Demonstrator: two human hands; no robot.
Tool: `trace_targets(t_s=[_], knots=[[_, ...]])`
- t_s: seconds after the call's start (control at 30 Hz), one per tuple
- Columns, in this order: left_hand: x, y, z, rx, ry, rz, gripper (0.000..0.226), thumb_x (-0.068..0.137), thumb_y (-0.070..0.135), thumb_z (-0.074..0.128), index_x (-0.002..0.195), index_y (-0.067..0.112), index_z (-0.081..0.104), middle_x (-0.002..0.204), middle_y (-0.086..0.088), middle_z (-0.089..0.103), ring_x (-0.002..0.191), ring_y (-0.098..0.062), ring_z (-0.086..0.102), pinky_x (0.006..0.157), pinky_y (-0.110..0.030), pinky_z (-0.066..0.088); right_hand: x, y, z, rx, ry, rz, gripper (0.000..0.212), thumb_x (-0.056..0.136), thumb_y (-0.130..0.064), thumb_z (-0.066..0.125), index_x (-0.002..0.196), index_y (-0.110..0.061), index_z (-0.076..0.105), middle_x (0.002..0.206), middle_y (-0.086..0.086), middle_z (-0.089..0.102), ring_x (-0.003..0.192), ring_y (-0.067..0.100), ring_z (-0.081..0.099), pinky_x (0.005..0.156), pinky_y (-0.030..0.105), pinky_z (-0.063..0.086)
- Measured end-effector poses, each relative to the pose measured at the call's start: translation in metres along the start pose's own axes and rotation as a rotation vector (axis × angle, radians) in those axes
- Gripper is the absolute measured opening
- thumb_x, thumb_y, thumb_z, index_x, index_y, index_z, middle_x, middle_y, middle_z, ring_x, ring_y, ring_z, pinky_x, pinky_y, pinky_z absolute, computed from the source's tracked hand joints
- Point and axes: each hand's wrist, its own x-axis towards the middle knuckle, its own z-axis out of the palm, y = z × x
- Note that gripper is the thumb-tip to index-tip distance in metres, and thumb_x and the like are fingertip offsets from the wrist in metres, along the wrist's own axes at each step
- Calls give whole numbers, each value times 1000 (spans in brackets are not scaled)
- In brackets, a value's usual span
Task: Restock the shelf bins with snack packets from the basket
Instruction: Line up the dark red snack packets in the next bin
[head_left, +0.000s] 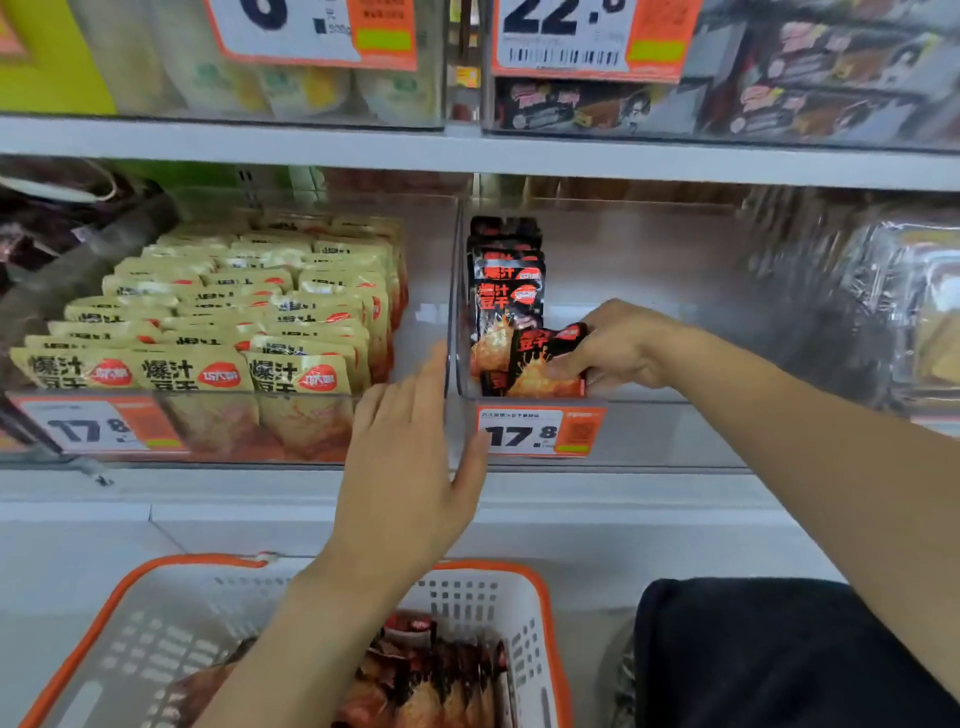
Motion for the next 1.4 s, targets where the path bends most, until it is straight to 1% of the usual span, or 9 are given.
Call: trace_targets(t_s=[0.13,0.37,0.47,0.57,0.77,0.87,1.13,1.27,1.4], knots=[[0,-3,1,17,11,2,68,92,38,51,148,1,37,117,-9,62,104,-22,44,99,-32,29,14,-2,8,-310,-112,98,65,61,-38,93,109,-3,65,94,14,76,94,28,73,92,45,56],[-2,-3,4,-5,2,-26,69,93,40,48,149,2,35,115,-8,61,105,-22,43,101,-35,31,7,-16,21,-235,-121,36,40,79,5,77,110,-6,54,96,12,71,86,22,71,79,33,59],[-3,-3,4,-11,1,-28,69,94,40,47,150,3,34,115,-8,60,105,-23,43,101,-34,31,9,-24,24,-218,26,-102,44,69,-4,88,97,-16,57,99,4,69,88,19,67,80,31,57],[-3,-3,5,-10,14,-25,69,93,39,49,150,3,34,116,-8,59,106,-23,43,101,-33,30,20,-31,26,-300,236,-210,66,63,-20,94,118,-12,58,112,2,65,104,20,61,93,28,49],[-4,-6,5,-11,21,11,70,94,40,47,151,3,33,115,-7,58,108,-21,42,104,-33,29,25,-39,34,-401,276,-83,93,69,-21,91,139,-10,30,136,15,44,88,24,60,50,23,43],[-5,-7,5,-22,31,23,69,94,39,47,151,4,32,115,-7,57,109,-20,41,104,-31,27,28,-35,35,-318,226,-91,91,70,-16,90,138,-12,30,124,13,57,84,26,66,69,36,60],[-14,0,-2,-261,154,-2,52,93,20,55,142,5,46,140,-5,49,134,-13,38,114,-30,29,19,-26,26,-218,191,-113,90,74,-20,87,142,-10,29,123,13,59,105,31,64,92,41,55],[-50,-4,9,-337,332,-31,23,90,8,52,111,7,60,114,-1,57,111,-12,51,99,-22,38,-22,-31,23,-528,535,-504,49,85,-20,74,130,-14,53,124,9,54,110,25,58,88,25,41],[-98,-34,52,-415,21,-289,14,94,11,52,103,19,59,101,8,57,95,-2,52,80,-21,41,-79,-32,51,-299,546,-1047,9,83,-12,66,91,-13,66,89,-2,62,74,9,59,68,13,44]])
